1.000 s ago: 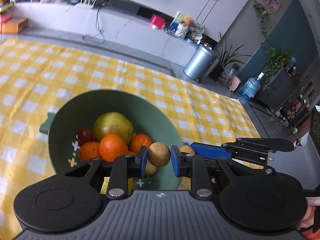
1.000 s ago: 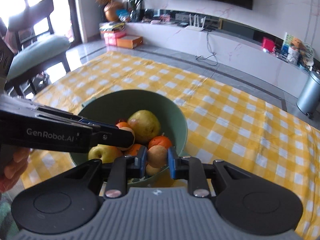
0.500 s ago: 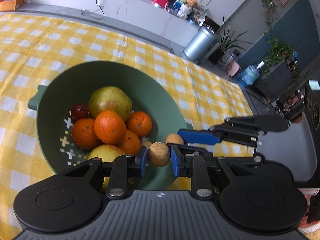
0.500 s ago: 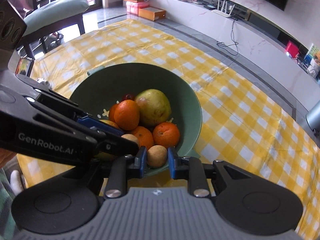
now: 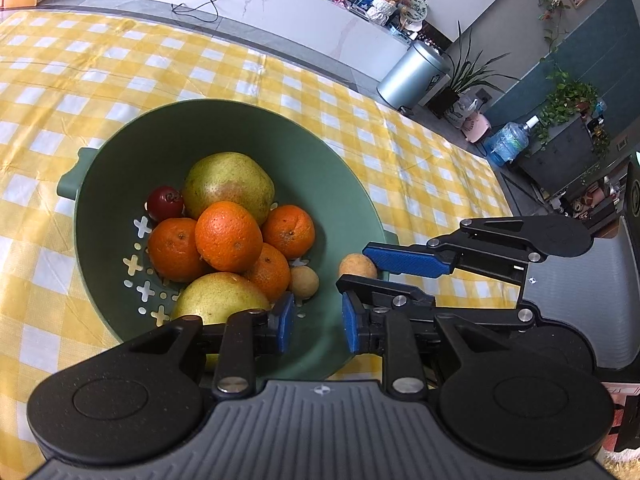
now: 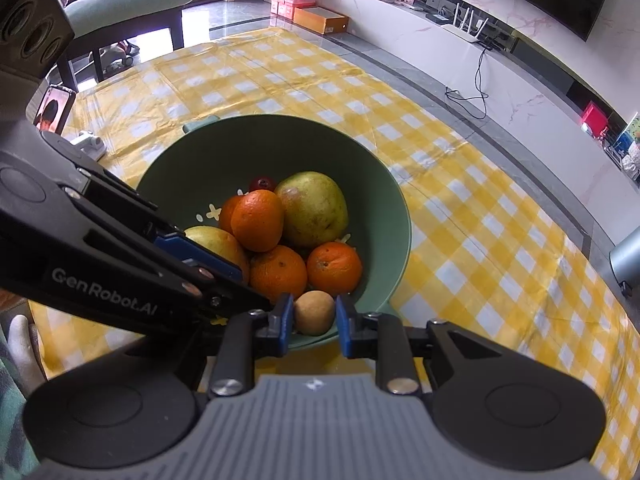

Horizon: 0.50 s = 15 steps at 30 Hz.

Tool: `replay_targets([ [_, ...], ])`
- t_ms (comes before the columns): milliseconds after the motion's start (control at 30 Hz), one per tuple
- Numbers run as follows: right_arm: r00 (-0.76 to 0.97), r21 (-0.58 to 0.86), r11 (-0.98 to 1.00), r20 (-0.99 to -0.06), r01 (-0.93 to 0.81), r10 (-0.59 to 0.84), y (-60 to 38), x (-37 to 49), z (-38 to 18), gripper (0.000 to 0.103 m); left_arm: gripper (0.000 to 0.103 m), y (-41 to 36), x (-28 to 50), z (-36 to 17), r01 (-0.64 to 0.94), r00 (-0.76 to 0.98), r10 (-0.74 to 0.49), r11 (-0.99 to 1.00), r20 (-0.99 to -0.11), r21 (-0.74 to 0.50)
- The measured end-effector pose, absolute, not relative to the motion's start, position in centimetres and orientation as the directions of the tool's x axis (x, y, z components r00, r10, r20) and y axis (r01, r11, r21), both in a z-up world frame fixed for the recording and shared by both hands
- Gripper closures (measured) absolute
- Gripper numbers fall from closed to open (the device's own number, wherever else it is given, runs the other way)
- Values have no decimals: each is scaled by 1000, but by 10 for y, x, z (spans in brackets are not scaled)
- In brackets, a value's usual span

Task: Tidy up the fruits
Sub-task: 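Open the right tool to drop its kiwi while the left tool releases its kiwi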

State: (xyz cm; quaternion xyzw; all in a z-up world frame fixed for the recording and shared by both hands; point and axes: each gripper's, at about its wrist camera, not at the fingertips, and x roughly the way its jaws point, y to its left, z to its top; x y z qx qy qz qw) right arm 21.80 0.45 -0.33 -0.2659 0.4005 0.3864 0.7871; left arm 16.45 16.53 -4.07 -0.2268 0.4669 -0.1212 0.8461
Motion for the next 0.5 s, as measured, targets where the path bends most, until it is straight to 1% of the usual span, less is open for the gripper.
replay_targets([
  [33,383,-108,564,-834,-819,398,3,218,-3,83,71,165,164,-40,-6,538,-415,869,-734,-495],
  [167,400,-107,582,-823,-806,404,0,216,0,82,61,167,162,-38,-13,554,-405,870,-727,-494],
  [200,407,-108,587,-819,-802,406,-2,215,2,80,59,167,161,-38,-12,558,-405,869,-724,-495],
  [233,417,-111,596,-813,-795,406,-4,214,3,74,57,167,160,-37,-11,562,-404,869,-721,-495],
  [300,436,-115,614,-804,-781,405,-8,214,6,67,49,166,158,-34,-5,577,-394,874,-715,-485],
  [367,446,-103,632,-794,-768,414,-14,213,9,65,45,163,155,-31,7,591,-386,880,-708,-474],
  [500,476,-81,673,-769,-735,426,-29,208,13,56,43,155,150,-23,35,621,-374,891,-689,-452],
])
